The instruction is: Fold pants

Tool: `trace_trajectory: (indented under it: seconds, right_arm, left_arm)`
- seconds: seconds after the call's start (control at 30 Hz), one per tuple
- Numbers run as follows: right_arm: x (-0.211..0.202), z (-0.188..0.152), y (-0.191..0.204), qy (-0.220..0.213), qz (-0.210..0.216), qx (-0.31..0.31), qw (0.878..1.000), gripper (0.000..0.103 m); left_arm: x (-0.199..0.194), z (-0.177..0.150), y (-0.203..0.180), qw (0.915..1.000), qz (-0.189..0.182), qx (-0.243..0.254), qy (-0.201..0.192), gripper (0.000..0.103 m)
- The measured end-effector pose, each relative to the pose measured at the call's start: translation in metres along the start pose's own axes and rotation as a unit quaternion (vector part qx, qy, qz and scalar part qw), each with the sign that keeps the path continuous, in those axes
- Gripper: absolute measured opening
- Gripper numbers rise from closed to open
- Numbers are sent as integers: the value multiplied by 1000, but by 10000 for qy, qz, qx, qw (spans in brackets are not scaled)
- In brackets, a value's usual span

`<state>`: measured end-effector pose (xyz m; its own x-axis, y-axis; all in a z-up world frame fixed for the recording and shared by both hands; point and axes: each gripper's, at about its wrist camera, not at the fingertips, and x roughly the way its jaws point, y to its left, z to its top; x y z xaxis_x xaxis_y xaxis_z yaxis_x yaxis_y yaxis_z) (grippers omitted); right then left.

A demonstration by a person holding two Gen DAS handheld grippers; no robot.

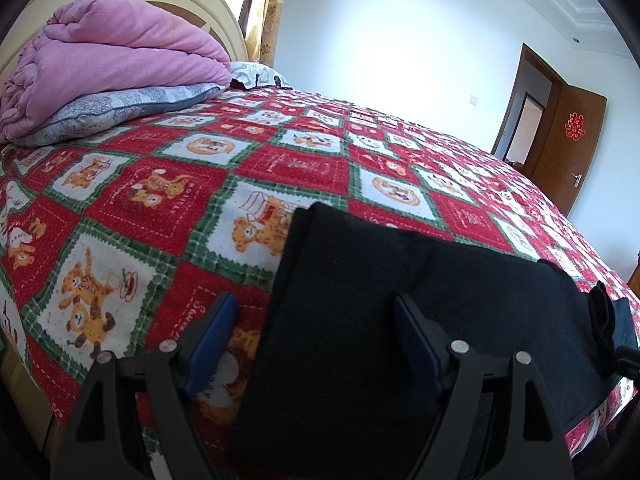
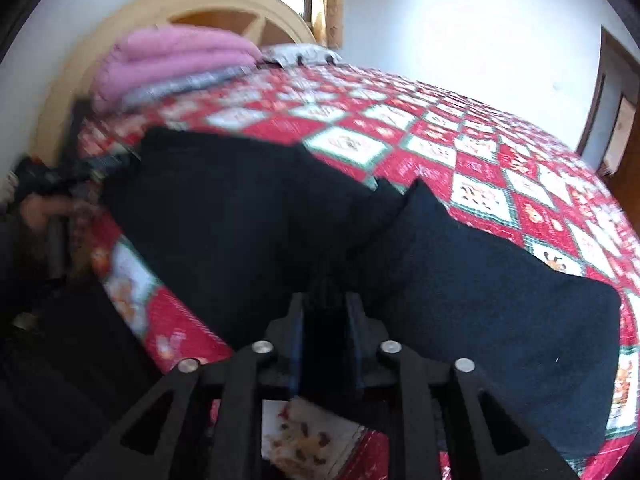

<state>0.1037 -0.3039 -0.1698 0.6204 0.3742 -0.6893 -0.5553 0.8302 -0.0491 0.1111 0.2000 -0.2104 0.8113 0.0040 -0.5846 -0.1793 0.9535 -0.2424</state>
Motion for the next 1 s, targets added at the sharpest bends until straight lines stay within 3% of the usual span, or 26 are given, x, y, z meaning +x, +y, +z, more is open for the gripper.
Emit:
trace_trajectory:
  seconds: [0.07,0.13,0.2,0.37,0.57,0.6,0.7,0.93,1.0]
  right_arm:
    - [-16,3,-11,-283,282,265,9988,38]
    - [-28,7,-31,-543,397,743,9950,40]
    - [-30,13,-52,-689,216,1220,9899,40]
    - [-10,21,-75,-577,-194,1761,9825,40]
    - [37,20,-49,250,154,1302,9911,32]
    - [37,19,-38,210,-1,1012,9946,32]
    - [34,18,-17,327,104,483,9982,32]
    - [35,14,-13,468,451,288,9975,32]
    - [31,11,-7,465,365,99,9982,32]
  left_arm:
    - [-1,3,0,10000,0,-67,15,82]
    - [-3,5,1,9999,19,-142,17,82]
    - [-4,6,2,9998,29,-176,16,82]
    - [-11,5,-1,9996,270,-55,-91,86]
    - [-8,3,7,9995,277,-161,-78,92]
    - [-7,1,7,9995,248,-187,-61,92]
    - [-6,-1,3,9996,237,-150,-64,93]
    - [-2,-7,-9,9996,251,116,-3,97]
    - [0,-8,-9,9995,240,191,30,99]
